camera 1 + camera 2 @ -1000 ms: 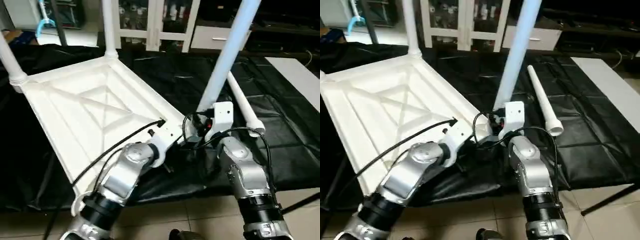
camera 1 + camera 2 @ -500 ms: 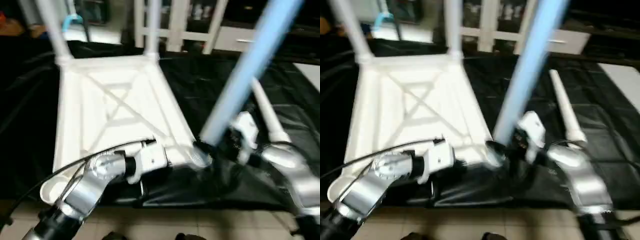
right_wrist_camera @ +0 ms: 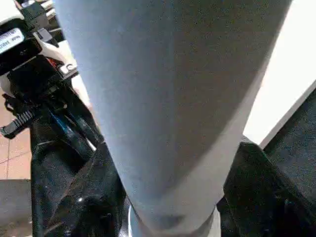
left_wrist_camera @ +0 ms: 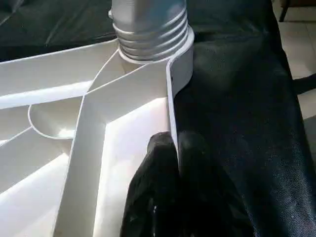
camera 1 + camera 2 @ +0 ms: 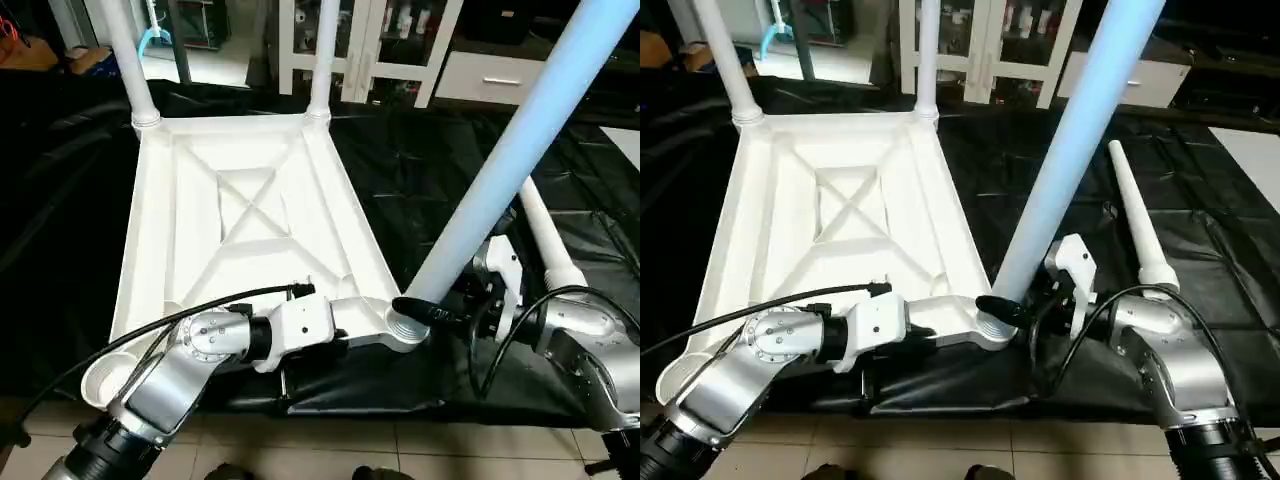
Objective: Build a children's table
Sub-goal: Rotate leg to tighten
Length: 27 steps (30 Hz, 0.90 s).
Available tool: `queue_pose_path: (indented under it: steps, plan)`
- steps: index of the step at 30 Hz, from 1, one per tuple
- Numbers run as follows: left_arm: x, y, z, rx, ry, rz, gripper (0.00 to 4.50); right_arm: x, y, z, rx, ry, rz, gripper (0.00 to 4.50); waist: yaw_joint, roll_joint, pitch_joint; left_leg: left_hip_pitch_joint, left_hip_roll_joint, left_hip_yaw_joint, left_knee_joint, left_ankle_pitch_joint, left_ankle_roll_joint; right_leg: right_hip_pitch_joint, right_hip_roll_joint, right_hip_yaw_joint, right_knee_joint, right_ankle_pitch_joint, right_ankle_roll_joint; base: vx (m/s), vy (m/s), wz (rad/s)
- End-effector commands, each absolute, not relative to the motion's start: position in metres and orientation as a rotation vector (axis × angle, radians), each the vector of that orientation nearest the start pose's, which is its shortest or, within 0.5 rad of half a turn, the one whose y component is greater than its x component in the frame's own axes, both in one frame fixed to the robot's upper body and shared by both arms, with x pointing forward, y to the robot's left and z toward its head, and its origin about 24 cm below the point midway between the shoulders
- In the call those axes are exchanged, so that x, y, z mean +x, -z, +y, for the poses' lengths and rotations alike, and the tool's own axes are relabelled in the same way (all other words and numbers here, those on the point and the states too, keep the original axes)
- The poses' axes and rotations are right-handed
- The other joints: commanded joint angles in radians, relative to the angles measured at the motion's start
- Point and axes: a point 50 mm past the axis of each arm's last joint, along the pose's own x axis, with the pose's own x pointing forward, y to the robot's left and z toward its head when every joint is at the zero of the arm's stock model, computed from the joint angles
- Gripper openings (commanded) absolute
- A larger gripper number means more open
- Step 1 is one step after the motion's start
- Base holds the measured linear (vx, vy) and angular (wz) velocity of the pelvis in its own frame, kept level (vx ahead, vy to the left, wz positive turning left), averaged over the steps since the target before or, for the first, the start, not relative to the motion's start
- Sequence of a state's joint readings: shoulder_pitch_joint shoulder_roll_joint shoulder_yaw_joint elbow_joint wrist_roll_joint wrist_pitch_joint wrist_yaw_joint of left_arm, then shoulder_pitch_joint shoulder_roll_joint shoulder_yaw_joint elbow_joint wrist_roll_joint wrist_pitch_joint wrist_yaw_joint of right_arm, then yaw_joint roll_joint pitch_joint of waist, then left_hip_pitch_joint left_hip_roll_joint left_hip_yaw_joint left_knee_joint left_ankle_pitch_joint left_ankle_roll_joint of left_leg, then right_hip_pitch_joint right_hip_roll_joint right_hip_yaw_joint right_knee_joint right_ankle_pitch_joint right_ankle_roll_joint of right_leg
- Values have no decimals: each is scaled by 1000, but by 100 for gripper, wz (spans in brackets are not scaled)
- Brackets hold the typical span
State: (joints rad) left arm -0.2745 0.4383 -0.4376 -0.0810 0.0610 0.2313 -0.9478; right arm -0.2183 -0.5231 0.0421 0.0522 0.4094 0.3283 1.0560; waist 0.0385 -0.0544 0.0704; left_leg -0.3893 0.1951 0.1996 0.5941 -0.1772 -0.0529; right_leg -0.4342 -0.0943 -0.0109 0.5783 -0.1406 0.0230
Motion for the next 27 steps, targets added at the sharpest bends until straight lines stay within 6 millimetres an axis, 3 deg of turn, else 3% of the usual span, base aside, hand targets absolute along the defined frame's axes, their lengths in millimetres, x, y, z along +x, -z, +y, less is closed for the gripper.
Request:
queue_pose_path:
  steps: [1,7,9,13,15,17,19,20,22,23,24,26,27]
  plan:
    - [244,-71,85,533,1382,149,0,265,-81,-193,-15,-1076,242,233,-2,-2,-61,21,29,-11,-77,-279,37,39,-19,13,-58,-300,-167,0,0,0]
    - [244,-70,85,527,1384,161,0,265,-78,-194,-23,-1036,248,198,-3,0,-59,21,28,-10,-78,-282,35,39,-18,13,-59,-301,-168,0,0,0]
    - [246,-67,83,531,1347,206,0,273,-67,-193,-72,-861,296,195,-5,-1,-57,19,27,-10,-80,-290,30,38,-17,13,-60,-313,-162,0,0,0]
    - [260,-59,77,524,1168,299,0,287,-50,-191,-30,-524,347,190,-24,-1,-56,13,23,-20,-88,-333,-29,40,-17,8,-63,-413,-127,0,0,0]
    - [272,-59,69,490,1024,337,0,292,-41,-184,0,-340,370,189,-39,-4,-55,19,19,-24,-86,-399,-54,28,-18,7,-77,-498,-97,0,0,0]
    - [278,-60,66,465,950,356,0,295,-37,-178,12,-273,374,188,-46,-5,-55,23,14,-30,-83,-443,-59,24,-16,-1,-88,-563,-66,0,0,0]
    - [290,-63,56,402,834,380,0,301,-33,-161,36,-171,357,188,-55,-7,-53,20,12,-30,-82,-461,-55,17,-16,-2,-94,-580,-57,0,0,0]
    - [292,-65,49,383,835,373,0,305,-34,-146,51,-199,335,188,-58,-7,-57,27,7,-37,-77,-490,-58,16,-14,-11,-100,-614,-43,0,0,0]
    - [292,-66,47,391,847,361,0,306,-36,-137,56,-236,326,188,-62,-7,-55,29,6,-41,-76,-511,-48,15,-15,-16,-109,-636,-30,0,0,0]
    - [292,-67,46,398,856,348,0,306,-37,-132,60,-266,317,188,-65,0,-55,20,9,-50,-84,-527,-42,26,-17,-21,-110,-616,-27,0,0,0]
    - [292,-67,47,411,868,338,0,307,-39,-126,58,-313,306,188,-66,5,-56,16,12,-55,-91,-527,-42,36,-18,-26,-107,-565,-38,0,0,0]
    - [289,-68,50,458,915,298,0,304,-52,-118,70,-457,248,188,-66,6,-56,12,16,-58,-96,-528,-40,43,-21,-30,-103,-498,-58,0,0,0]
    - [289,-68,50,458,915,298,0,304,-52,-118,70,-457,248,188,-62,5,-57,17,16,-53,-95,-522,-37,39,-22,-26,-102,-473,-73,0,0,0]
